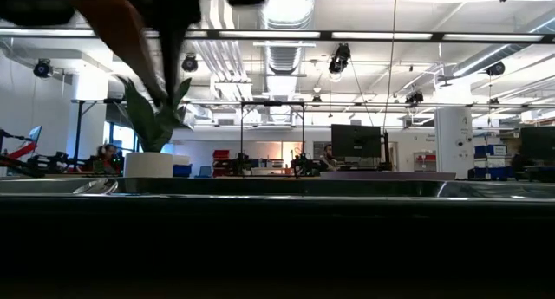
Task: Pick and place plate/cup/fork/spoon on tray
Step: Put the orange fork to the right of the orange spoon on the dark green tray
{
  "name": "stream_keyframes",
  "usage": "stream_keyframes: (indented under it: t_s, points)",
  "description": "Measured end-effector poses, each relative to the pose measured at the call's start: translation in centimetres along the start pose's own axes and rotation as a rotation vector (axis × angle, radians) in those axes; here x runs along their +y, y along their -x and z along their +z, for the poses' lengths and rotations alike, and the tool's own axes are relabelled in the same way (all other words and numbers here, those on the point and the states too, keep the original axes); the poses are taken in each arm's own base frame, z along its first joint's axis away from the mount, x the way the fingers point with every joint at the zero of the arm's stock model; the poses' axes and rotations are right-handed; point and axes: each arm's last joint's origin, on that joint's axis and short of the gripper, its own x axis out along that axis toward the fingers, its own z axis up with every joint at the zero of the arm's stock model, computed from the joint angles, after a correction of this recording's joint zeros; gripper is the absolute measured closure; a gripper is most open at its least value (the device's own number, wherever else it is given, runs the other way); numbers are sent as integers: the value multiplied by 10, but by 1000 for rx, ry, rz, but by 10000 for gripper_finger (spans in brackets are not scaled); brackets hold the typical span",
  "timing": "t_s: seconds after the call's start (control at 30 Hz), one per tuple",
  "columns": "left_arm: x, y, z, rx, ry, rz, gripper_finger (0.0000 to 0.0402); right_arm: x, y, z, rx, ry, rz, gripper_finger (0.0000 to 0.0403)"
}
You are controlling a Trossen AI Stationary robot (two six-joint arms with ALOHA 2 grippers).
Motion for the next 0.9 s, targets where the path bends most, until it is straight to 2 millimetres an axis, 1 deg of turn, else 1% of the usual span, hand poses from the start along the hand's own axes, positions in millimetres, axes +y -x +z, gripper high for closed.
stream_keyframes:
  t_s: [0.07, 0.17, 0.27, 0.4, 0.57, 0.9]
  points:
    - [-3, -11, 0, -14, 8, 10, 401, 0, 0, 0, 0, -16, 0, 394]
    - [-1, -18, 1, -29, 0, 47, 402, 0, 0, 0, 0, -20, 1, 394]
    - [4, -23, 6, -26, -2, 105, 402, 0, 0, 0, 0, -29, 1, 394]
    - [11, -23, 8, -27, -12, 172, 402, 0, 0, 0, 1, -31, 1, 394]
    - [13, -29, 9, -36, -12, 170, 402, 0, 0, 0, 1, -30, 2, 394]
    - [23, -50, 14, -56, -13, 184, 401, 0, 0, 0, 1, -30, 1, 394]
